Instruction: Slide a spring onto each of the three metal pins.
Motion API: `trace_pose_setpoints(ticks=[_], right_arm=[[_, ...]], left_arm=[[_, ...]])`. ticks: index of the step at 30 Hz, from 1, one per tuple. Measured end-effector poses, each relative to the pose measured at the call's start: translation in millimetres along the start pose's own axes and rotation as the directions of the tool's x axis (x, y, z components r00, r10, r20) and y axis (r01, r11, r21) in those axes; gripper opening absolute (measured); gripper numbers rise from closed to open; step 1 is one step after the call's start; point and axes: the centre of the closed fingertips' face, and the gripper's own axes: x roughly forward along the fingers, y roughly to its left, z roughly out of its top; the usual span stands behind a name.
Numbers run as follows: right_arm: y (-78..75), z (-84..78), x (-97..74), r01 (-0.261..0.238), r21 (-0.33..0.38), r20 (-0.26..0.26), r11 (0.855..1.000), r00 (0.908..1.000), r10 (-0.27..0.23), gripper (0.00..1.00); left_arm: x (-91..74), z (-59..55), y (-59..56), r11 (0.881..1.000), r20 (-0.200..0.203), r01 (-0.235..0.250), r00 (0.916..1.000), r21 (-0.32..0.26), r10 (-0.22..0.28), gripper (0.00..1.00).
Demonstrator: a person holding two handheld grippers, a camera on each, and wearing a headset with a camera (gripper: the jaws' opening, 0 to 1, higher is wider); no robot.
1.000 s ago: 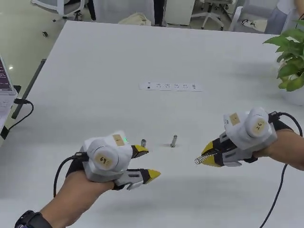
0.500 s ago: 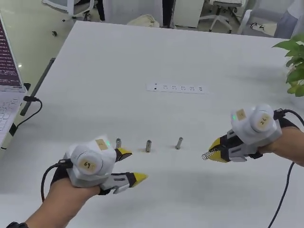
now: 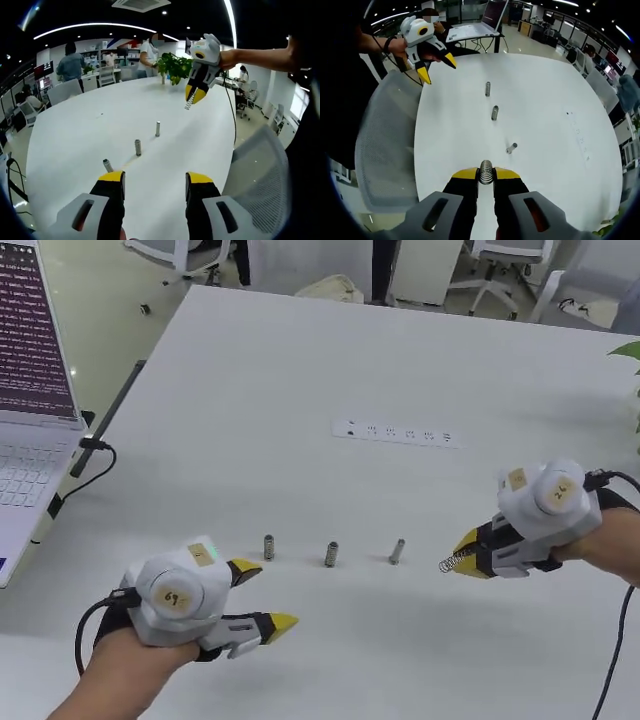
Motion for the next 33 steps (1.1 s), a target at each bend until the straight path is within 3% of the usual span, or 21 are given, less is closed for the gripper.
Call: trace_pose_setpoints(ticks=[10, 18, 23, 33], right_arm=[[-16.1, 3.5, 16.4, -0.005, -0.016, -0.034, 1.000, 0.9994, 0.005, 0.09], [-27.8, 1.5, 27.3, -0.011, -0.015, -0.054, 1.000, 0.9985, 0.011, 0.09], [-31.7, 4.5, 32.6, -0.010, -0.014, -0.067, 1.000, 0.9977, 0.010, 0.09], [-40.1, 11.6, 44.9, -0.022, -0.019, -0.070, 1.000, 0.9973, 0.020, 0.09]], left_arm=[[-13.6, -12.7, 21.1, 0.996, -0.006, -0.066, 0.9978, -0.055, 0.065, 0.50], [-26.7, -23.5, 41.9, 0.987, -0.012, -0.123, 0.9924, -0.108, 0.122, 0.55], [-31.7, -28.2, 46.6, 0.982, -0.015, -0.138, 0.9904, -0.127, 0.137, 0.56], [-37.0, -24.8, 46.7, 0.979, -0.010, -0.151, 0.9885, -0.137, 0.151, 0.57]])
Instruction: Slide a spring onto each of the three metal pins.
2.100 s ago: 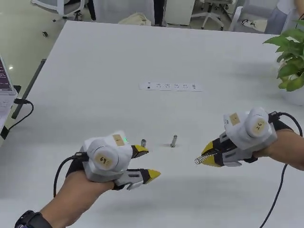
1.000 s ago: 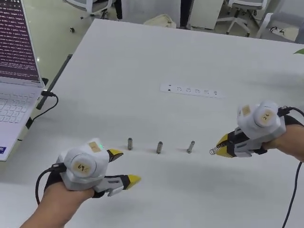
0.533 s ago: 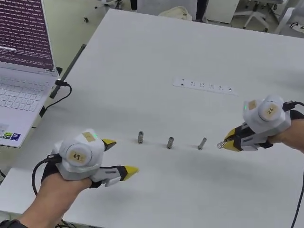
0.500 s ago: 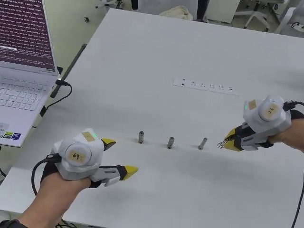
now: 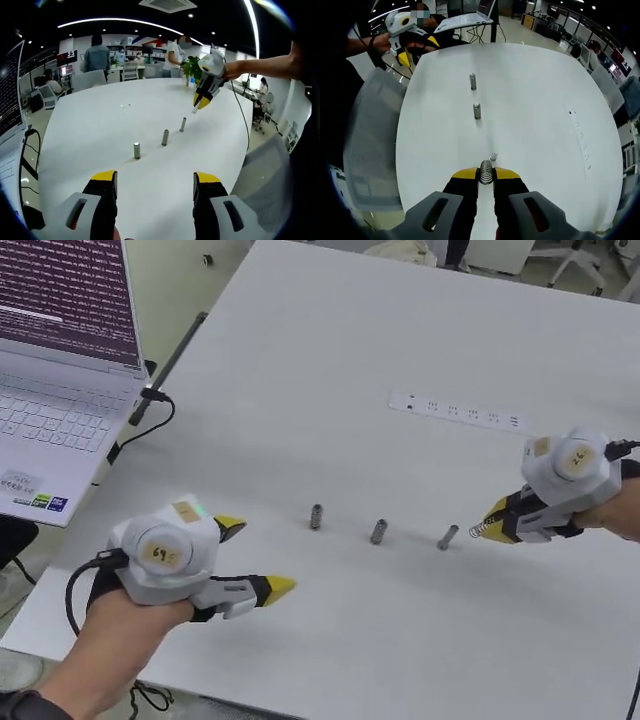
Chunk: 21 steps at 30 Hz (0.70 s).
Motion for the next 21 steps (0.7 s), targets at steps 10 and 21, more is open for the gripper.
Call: trace_pose_setpoints(ticks=[10, 21], right_arm=[[-9.6, 2.0, 12.7, -0.010, -0.007, -0.006, 1.000, 0.9999, 0.010, 0.09], [-17.3, 2.3, 24.9, -0.025, -0.015, -0.012, 1.000, 0.9996, 0.025, 0.09]], left_arm=[[-6.4, 6.9, 5.3, 1.000, 0.014, -0.023, 0.9996, -0.010, 0.023, 0.56], [-13.1, -0.3, 10.4, 0.998, -0.001, -0.044, 0.9990, -0.033, 0.044, 0.55]])
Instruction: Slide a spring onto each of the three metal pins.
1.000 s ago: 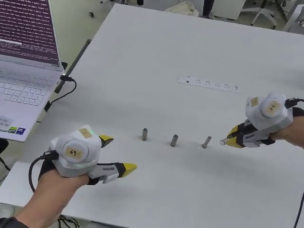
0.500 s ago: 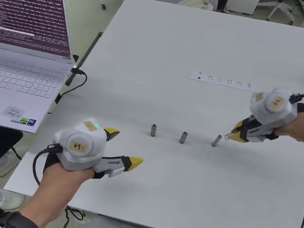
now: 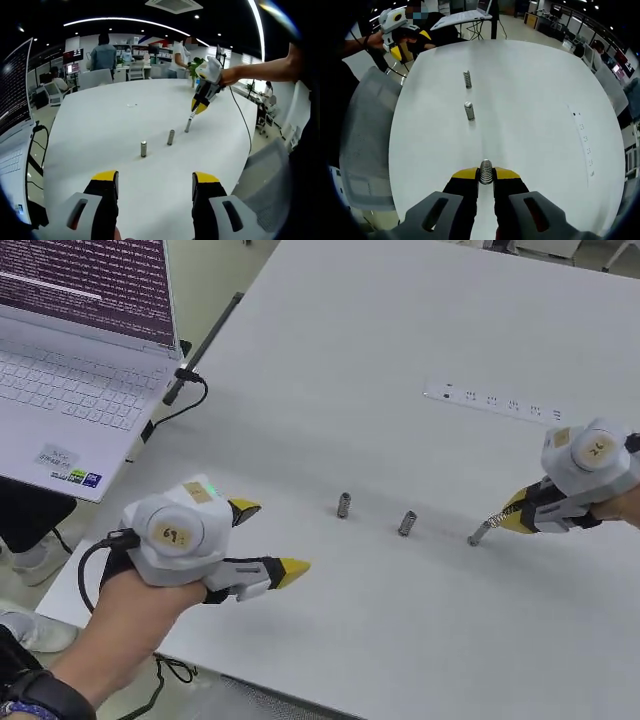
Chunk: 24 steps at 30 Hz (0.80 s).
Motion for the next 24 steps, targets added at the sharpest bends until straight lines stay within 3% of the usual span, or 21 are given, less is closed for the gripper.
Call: trace_pose_setpoints(ticks=[24], right_arm=[[0.8, 2.0, 25.2, -0.030, -0.053, -0.047, 0.998, 0.9985, 0.028, 0.09]], left_arm=[[-1.7, -1.0, 6.0, 1.000, -0.006, -0.010, 0.9999, -0.018, 0.010, 0.54]])
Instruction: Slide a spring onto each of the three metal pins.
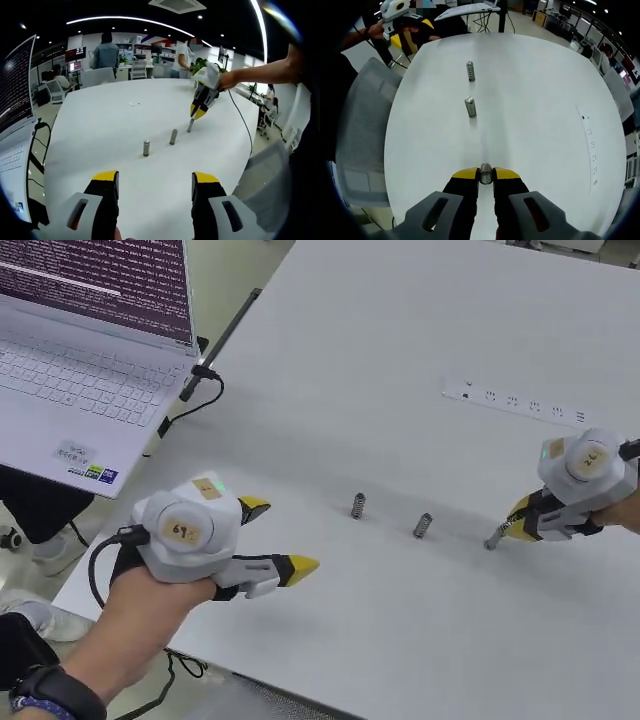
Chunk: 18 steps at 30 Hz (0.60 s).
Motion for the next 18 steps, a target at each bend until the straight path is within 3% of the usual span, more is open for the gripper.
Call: trace_pose_setpoints(ticks=[18], right_arm=[[1.6, -6.9, 29.1, -0.023, -0.049, -0.060, 0.999, 0.9980, 0.020, 0.09]], left_arm=[[1.2, -0.6, 6.6, 1.000, -0.009, -0.008, 0.9999, 0.001, 0.008, 0.54]])
